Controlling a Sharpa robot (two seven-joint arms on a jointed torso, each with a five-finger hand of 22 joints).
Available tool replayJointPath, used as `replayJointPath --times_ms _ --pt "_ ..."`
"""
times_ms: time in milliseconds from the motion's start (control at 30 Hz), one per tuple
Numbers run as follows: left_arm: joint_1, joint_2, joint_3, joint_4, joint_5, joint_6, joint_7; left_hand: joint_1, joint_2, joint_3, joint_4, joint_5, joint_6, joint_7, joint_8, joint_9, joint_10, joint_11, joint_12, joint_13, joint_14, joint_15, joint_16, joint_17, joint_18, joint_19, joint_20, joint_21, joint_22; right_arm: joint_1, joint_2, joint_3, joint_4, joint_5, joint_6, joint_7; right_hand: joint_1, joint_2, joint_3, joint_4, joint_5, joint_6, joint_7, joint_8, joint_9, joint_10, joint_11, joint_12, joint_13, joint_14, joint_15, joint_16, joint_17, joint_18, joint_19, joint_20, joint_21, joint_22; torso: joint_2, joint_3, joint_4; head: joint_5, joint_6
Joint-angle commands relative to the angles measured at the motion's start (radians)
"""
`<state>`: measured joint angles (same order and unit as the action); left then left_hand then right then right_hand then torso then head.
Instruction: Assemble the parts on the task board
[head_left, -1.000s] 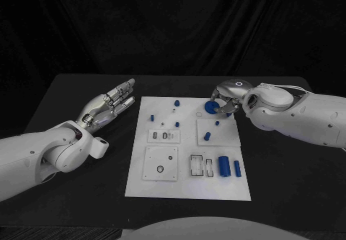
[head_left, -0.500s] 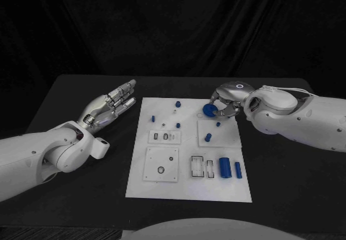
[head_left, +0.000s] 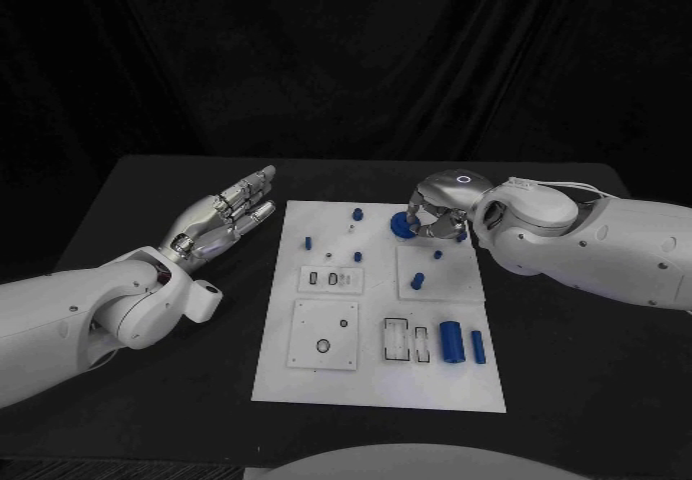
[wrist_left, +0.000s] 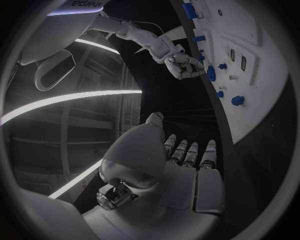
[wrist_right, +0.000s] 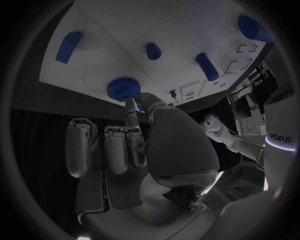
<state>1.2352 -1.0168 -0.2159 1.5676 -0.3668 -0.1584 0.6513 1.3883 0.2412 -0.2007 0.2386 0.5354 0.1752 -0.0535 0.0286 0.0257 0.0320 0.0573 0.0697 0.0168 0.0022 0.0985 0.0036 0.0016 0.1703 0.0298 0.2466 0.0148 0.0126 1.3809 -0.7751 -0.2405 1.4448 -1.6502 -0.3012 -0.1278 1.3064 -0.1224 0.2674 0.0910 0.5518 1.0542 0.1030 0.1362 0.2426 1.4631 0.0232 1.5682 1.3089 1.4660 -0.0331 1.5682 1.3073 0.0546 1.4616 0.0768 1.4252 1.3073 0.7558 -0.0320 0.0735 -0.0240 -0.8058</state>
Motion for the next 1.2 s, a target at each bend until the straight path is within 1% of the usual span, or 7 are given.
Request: replayJointPath --times_ms 33,100,167,200,300,400,1200 --pt "0.003 0.004 0.001 0.002 0.0 0.011 0.01 0.009 0.0 -0.002 -0.006 0.006 0.002 0.008 0.002 0.001 0.001 0.007 0.004 0.001 -0.002 0.007 -0.004 -0.002 0.012 0.0 0.007 0.007 0.002 0.002 0.008 0.001 -0.008 0.005 0.017 0.0 0.005 -0.005 0.005 0.0 -0.005 -0.006 -0.001 -0.005 0.0 0.108 0.004 0.003 0.262 0.105 -0.001 0.003 0.264 -0.014 0.013 -0.001 0.003 0.195 0.001 0.001 0.0008 -0.002 -0.001" --pt "0.003 0.004 0.001 0.002 0.0 0.011 0.009 0.009 0.0 -0.002 -0.006 0.006 0.002 0.008 0.002 0.001 0.001 0.007 0.004 0.001 -0.002 0.007 -0.004 -0.002 0.012 0.0 0.007 0.007 0.002 0.002 0.012 0.001 -0.013 0.005 0.021 -0.001 0.005 -0.005 0.006 0.0 -0.004 -0.003 -0.001 -0.004 0.001 0.108 0.004 0.003 0.262 0.105 -0.002 0.003 0.264 -0.014 0.012 -0.001 0.0 0.194 0.001 0.0011 0.0007 -0.002 0.0" --pt "0.003 0.003 0.001 0.002 0.0 0.011 0.009 0.009 0.0 -0.002 -0.006 0.006 0.002 0.008 0.002 0.001 0.001 0.007 0.004 0.001 -0.002 0.007 -0.004 -0.002 0.012 0.0 0.007 0.007 0.002 0.002 0.015 0.0 -0.015 0.005 0.022 -0.005 0.0 -0.01 0.006 0.002 -0.058 -0.021 0.006 -0.019 -0.004 0.108 0.009 0.003 0.262 0.105 0.002 0.003 0.264 -0.013 0.009 0.001 -0.005 0.193 0.001 0.0009 0.0009 -0.001 0.002" --pt "0.003 0.003 0.001 0.002 0.0 0.012 0.009 0.009 0.0 -0.002 -0.006 0.006 0.002 0.008 0.002 0.001 0.001 0.007 0.004 0.001 -0.002 0.007 -0.004 -0.002 0.012 0.0 0.007 0.007 0.002 0.002 0.015 0.0 -0.015 0.005 0.021 -0.007 -0.009 -0.011 -0.002 0.01 -0.155 -0.049 0.016 -0.038 -0.013 0.108 0.019 0.003 0.262 0.105 0.01 0.003 0.264 -0.011 0.003 0.006 -0.014 0.19 0.001 0.0007 0.0009 -0.001 0.003" --pt "0.003 0.002 0.001 0.003 0.0 0.012 0.009 0.009 0.0 -0.002 -0.007 0.007 0.001 0.007 0.002 0.001 0.001 0.009 0.004 0.001 -0.002 0.008 -0.004 -0.002 0.012 0.0 0.007 0.007 0.002 0.002 0.015 0.0 -0.015 0.005 0.01 -0.011 -0.021 -0.012 -0.017 0.021 -0.272 -0.086 0.024 -0.063 -0.027 0.108 0.025 0.003 0.262 0.105 0.016 0.003 0.264 -0.01 0.002 0.013 -0.016 0.19 0.001 -0.0001 0.0002 0.001 0.004" --pt "0.003 0.001 0.001 0.003 0.0 0.012 0.009 0.009 0.0 -0.002 -0.007 0.007 0.001 0.007 0.002 0.001 0.001 0.009 0.004 0.001 -0.002 0.008 -0.004 -0.002 0.012 0.0 0.007 0.007 0.002 0.002 0.016 0.001 -0.016 0.005 0.0 -0.014 -0.027 -0.01 -0.029 0.029 -0.302 -0.124 0.028 -0.075 -0.042 0.108 0.021 0.003 0.262 0.105 0.014 0.003 0.264 -0.01 0.004 0.015 -0.016 0.192 0.002 -0.0007 0.0014 0.001 0.006" --pt "0.003 0.009 0.001 -0.003 0.0 0.02 0.008 0.011 0.001 -0.001 -0.009 0.01 0.002 0.008 0.002 0.001 0.002 0.012 0.005 0.001 -0.002 0.011 -0.004 -0.002 0.011 0.001 0.009 0.007 0.002 0.001 0.04 0.0 -0.077 0.005 0.027 -0.033 -0.016 0.008 -0.042 0.032 -0.284 -0.163 0.027 -0.063 -0.072 0.108 0.014 0.003 0.262 0.105 0.008 0.003 0.264 -0.012 0.01 0.008 -0.01 0.197 0.002 0.0001 0.0004 -0.003 0.001"
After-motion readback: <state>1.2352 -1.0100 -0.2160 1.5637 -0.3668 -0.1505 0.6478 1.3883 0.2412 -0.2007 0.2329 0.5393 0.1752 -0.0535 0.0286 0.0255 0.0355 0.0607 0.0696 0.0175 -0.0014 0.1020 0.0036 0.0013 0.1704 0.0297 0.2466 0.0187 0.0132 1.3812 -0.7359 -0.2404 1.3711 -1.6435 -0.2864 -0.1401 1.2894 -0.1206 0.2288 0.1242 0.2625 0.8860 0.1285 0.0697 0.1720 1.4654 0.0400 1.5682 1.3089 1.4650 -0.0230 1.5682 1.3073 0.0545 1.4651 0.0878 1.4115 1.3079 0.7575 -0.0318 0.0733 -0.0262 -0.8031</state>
